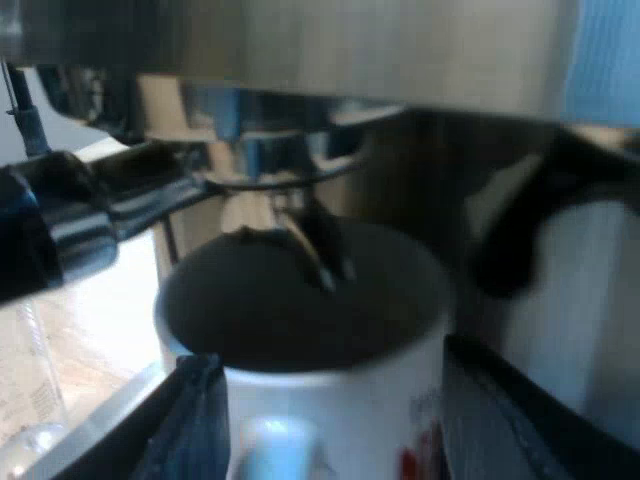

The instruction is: Place mug into machine

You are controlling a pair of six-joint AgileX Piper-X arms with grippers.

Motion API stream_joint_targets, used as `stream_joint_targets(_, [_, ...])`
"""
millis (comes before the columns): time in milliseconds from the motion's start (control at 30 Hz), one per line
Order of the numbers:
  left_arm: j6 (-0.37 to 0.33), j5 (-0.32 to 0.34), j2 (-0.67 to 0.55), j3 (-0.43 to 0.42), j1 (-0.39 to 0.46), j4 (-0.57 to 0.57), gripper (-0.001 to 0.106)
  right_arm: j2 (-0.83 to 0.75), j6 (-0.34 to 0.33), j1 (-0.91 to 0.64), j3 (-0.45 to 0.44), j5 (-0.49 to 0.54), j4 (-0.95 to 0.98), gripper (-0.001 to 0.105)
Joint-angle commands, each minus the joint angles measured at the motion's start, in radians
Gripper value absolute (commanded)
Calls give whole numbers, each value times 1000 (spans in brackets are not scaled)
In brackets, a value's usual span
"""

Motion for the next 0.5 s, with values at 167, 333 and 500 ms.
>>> stream_joint_targets(167, [-5,8,-2,-8,-5,-13,61,-138,-13,1,114,17,-6,49])
stream_joint_targets(333, [-5,8,-2,-8,-5,-13,61,-286,-13,1,203,33,39,49])
stream_joint_targets(500, [-5,8,-2,-8,-5,-13,61,-458,-13,24,221,33,275,49])
